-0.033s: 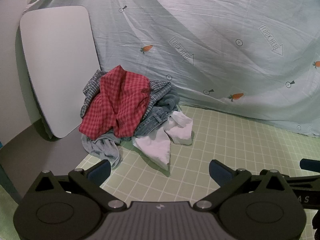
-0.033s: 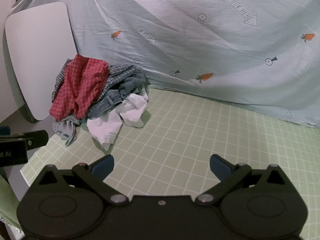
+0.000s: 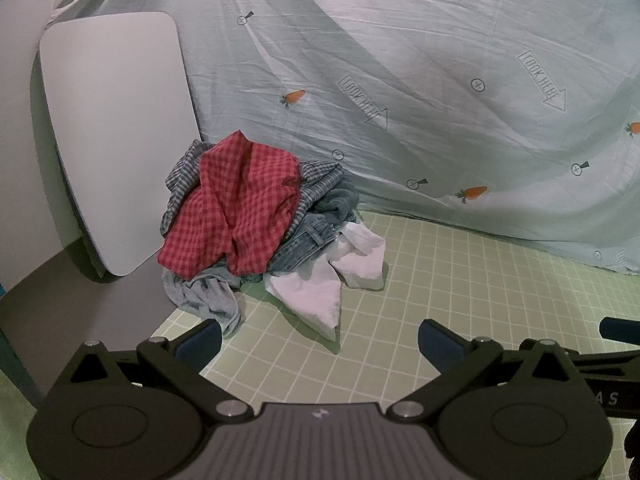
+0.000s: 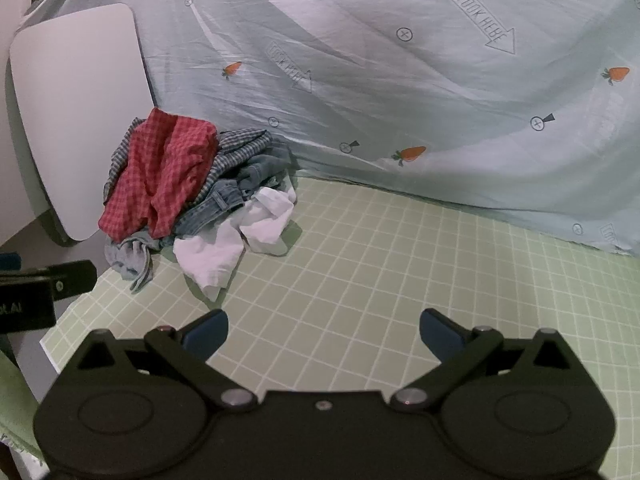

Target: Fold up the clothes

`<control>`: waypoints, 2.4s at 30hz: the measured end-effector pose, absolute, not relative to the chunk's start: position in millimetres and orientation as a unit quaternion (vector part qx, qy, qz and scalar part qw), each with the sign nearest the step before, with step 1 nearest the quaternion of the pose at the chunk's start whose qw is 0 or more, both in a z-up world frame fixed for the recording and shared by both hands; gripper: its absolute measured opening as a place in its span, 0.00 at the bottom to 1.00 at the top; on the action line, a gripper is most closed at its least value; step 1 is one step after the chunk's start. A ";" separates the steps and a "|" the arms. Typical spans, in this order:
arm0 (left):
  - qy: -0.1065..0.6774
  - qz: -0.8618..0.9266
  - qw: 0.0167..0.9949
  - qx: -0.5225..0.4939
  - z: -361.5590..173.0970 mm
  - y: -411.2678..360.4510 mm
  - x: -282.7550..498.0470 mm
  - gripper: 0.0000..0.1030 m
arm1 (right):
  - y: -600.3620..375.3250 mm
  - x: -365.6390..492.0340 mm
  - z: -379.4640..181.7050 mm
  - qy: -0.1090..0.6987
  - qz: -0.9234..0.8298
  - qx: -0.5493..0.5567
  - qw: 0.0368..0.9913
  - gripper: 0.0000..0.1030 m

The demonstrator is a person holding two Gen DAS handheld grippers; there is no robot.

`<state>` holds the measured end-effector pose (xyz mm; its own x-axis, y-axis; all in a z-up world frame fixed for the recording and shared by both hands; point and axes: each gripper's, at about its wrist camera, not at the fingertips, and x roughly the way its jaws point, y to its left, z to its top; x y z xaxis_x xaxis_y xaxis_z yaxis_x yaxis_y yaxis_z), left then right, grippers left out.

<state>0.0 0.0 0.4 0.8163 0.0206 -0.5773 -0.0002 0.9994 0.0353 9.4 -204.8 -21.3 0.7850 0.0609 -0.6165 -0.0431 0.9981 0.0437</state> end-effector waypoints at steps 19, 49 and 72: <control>0.304 0.006 0.952 0.017 3.4 -7.0 2.9 1.00 | -208.1 11.2 -21.9 0.331 0.026 0.017 0.943 1.00; 0.311 0.005 0.950 0.016 2.6 -2.7 7.1 1.00 | -206.8 13.9 -24.1 0.336 0.022 0.019 0.941 1.00; 0.332 -0.013 0.943 0.013 -9.2 -7.3 47.5 1.00 | -207.9 48.7 -36.8 0.359 -0.001 0.018 0.933 1.00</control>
<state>47.5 -7.3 -9.2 0.7796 -0.0156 -0.6260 0.0330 0.9993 0.0163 48.7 -207.9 -36.8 0.7420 0.0106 -0.6703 0.0155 0.9993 0.0330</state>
